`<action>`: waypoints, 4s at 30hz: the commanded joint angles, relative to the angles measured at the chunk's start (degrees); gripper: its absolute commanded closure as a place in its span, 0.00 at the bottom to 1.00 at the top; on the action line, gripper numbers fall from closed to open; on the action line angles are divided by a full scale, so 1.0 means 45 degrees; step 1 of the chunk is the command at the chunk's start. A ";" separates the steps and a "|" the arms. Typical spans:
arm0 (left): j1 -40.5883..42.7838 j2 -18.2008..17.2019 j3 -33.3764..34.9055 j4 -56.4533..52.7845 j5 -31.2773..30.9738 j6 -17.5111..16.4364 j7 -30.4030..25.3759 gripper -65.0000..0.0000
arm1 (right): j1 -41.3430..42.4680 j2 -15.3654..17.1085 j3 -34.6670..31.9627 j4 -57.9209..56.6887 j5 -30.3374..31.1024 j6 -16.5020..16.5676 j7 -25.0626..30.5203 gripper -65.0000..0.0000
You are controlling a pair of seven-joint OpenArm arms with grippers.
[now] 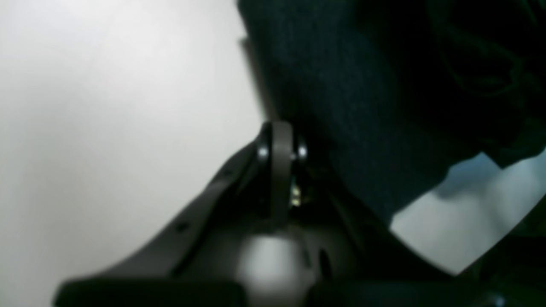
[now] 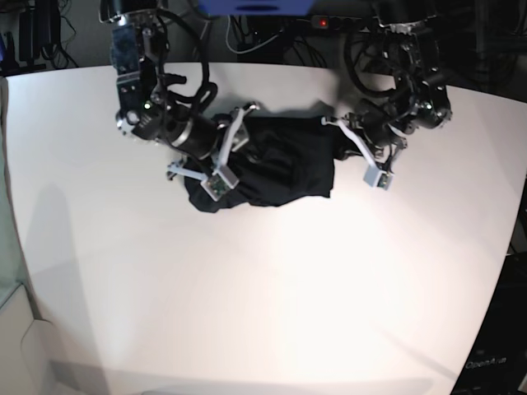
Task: Fold the T-shirt properly
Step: 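Press and tuck the folded bundle edges with the right gripper, then grasp the bundle with both grippers and fold it over again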
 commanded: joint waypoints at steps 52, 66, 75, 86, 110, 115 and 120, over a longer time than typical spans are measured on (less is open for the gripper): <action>-0.0062 0.0082 0.0127 0.0097 0.0253 0.0031 0.0324 1.00 | 0.0720 -0.1686 -0.3946 -0.0954 0.0210 0.0030 0.0989 1.00; -0.0140 -0.0543 -0.1553 0.1679 0.0233 -0.0067 0.1106 1.00 | 0.0916 -0.1608 -0.2930 -0.1326 0.0210 0.0030 0.0872 0.79; -0.0062 -0.1911 -0.1690 0.0917 0.0351 -0.0838 0.1106 1.00 | 0.1541 -0.0788 -0.2793 -0.1326 0.0210 0.0030 0.0696 0.54; 0.0466 -0.2282 -0.1690 -0.0001 0.0331 -0.0838 -0.0047 1.00 | 0.3573 -0.0632 -0.2539 -0.1384 0.0210 0.0030 -0.0711 0.42; 0.0329 -0.2263 -0.1690 0.0038 0.0292 -0.0838 -0.0047 1.00 | 0.4139 0.0209 -0.2598 -0.3064 0.0210 0.0030 0.0168 0.65; 0.0329 -0.2223 -0.1690 0.0038 0.0292 -0.0838 -0.0047 1.00 | 0.4120 0.0072 -0.2598 -0.3064 0.0230 0.0030 0.0188 0.92; 0.0329 -0.2165 -0.1612 0.0038 0.0292 -0.0838 -0.0047 1.00 | 0.4120 -0.0202 -0.2637 -0.3084 0.0230 0.0030 0.0188 1.00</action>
